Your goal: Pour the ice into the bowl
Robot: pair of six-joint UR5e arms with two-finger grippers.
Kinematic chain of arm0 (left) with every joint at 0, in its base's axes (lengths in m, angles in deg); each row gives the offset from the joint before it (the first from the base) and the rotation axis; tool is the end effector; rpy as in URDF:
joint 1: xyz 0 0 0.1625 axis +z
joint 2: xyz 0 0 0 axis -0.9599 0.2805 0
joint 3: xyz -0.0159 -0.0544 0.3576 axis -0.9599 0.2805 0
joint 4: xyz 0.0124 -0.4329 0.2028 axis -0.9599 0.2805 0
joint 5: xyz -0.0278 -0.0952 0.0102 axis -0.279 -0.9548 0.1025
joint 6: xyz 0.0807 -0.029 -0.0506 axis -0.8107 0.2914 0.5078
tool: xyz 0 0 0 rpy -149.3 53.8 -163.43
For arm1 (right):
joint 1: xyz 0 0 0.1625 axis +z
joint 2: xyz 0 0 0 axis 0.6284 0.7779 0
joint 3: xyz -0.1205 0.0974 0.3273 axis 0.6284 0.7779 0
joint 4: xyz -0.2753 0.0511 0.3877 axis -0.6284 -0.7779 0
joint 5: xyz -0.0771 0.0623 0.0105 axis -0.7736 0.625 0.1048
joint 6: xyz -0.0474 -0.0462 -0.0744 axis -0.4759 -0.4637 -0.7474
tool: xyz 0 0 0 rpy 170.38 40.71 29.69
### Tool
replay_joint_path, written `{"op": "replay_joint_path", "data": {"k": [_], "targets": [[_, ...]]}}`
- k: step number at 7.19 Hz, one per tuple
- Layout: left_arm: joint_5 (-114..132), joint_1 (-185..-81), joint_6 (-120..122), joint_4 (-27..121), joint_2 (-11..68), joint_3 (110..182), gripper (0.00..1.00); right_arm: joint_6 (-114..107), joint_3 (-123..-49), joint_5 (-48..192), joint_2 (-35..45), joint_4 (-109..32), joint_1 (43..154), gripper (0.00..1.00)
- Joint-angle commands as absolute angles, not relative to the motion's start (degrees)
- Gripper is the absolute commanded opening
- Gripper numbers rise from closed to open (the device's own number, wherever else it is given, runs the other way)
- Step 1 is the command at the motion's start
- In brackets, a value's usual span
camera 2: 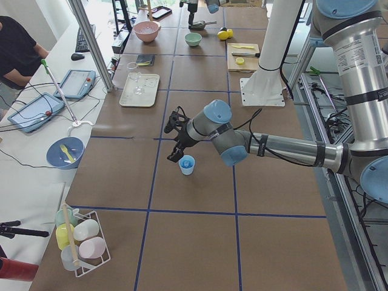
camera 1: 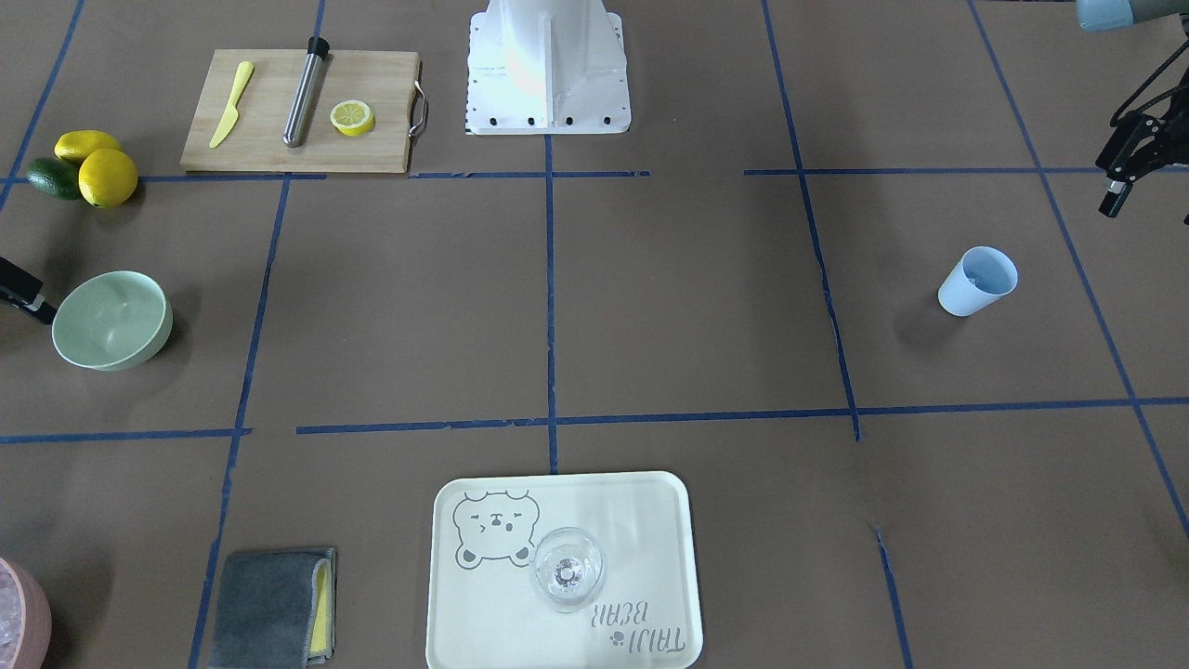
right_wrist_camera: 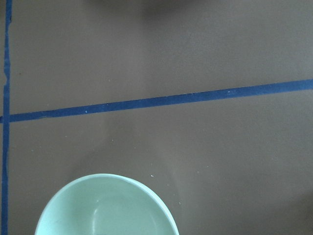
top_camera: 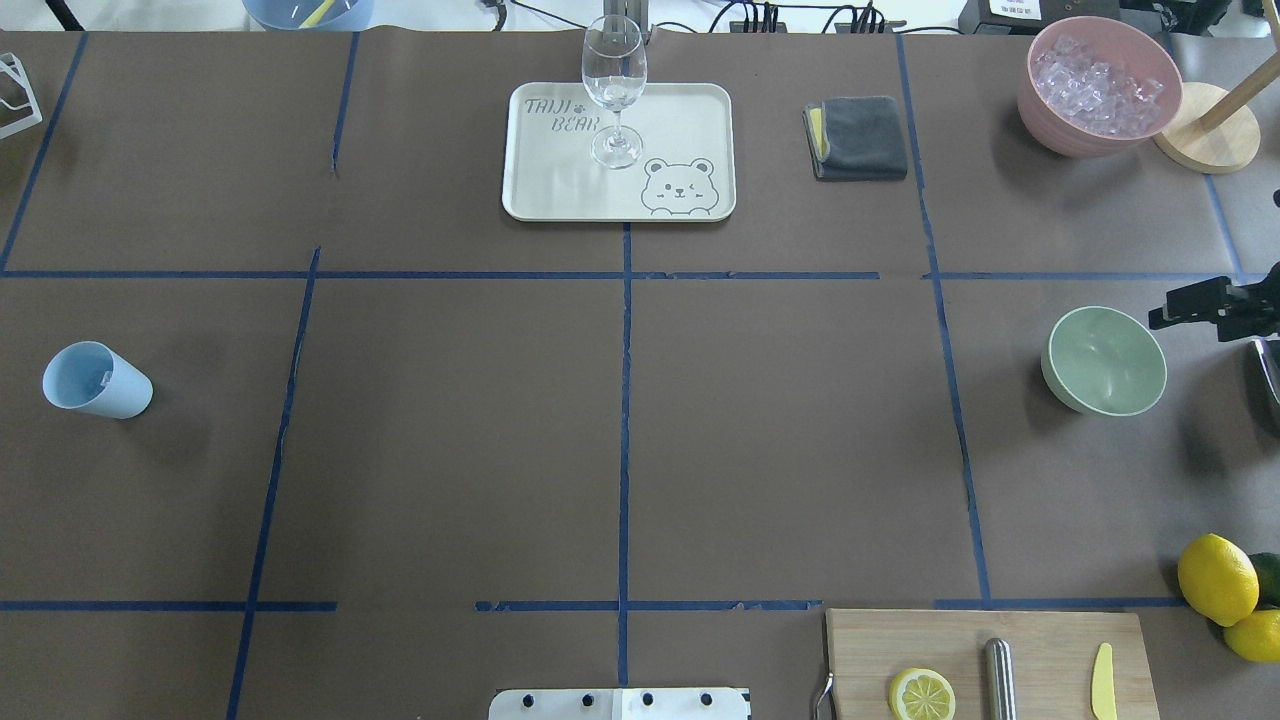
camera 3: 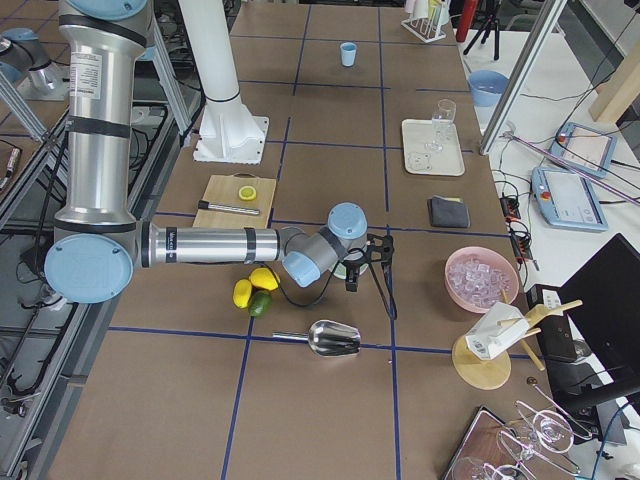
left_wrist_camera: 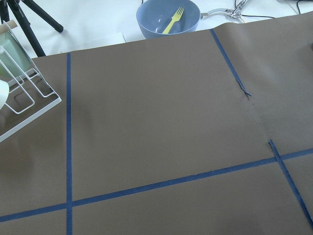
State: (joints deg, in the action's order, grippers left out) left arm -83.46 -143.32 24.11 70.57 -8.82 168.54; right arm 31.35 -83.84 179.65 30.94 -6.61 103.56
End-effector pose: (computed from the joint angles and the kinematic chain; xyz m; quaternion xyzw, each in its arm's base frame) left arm 0.0794 -0.4793 0.4275 0.3127 0.3851 -0.0329 0.8677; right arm -0.1731 -0.5234 0.5533 0.0489 -0.4576 0.0809 0.8841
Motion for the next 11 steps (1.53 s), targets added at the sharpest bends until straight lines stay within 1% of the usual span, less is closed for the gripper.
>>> {"op": "replay_joint_path", "data": {"k": [1, 2, 3, 4, 5, 8, 9, 10, 11], "targets": [[-79.87, -141.13, 26.86, 70.76, -9.10, 169.93, 1.00, 35.65, -80.80, 177.04, 31.57, -1.46, 98.89, 1.00], [-79.78, -140.60, 27.13, 71.29, -9.10, 169.93, 1.00, 35.48, -80.71, 177.04, 31.75, -1.37, 98.18, 0.94], [-77.43, -138.60, 29.39, 72.34, -9.19, 169.84, 1.00, 35.65, -80.62, 177.13, 31.83, -1.37, 97.65, 0.73], [-74.63, -136.40, 30.98, 74.52, -10.75, 169.84, 1.00, 35.65, -80.71, 177.39, 31.75, -1.46, 97.64, 0.24], [-73.90, -134.12, 34.13, 76.28, -11.12, 169.84, 1.00, 35.65, -81.06, 179.48, 31.40, -1.64, 97.73, 0.00], [-60.74, -120.07, 46.08, 76.91, -11.21, 169.76, 1.00, 35.65, -82.90, 184.31, 30.78, -2.16, 100.36, 0.00], [-59.93, -117.94, 48.90, 81.53, -13.91, 169.58, 1.00, 36.00, -83.43, 187.55, 29.30, -2.95, 102.54, 0.00], [-54.87, -114.96, 49.19, 86.80, -17.76, 169.41, 1.00, 39.05, -87.09, 189.24, 26.76, -7.92, 103.26, 0.00], [-52.56, -113.11, 50.50, 87.11, -18.24, 169.06, 1.00, 45.87, -92.00, 188.82, 22.56, -14.32, 101.01, 0.00]]}}
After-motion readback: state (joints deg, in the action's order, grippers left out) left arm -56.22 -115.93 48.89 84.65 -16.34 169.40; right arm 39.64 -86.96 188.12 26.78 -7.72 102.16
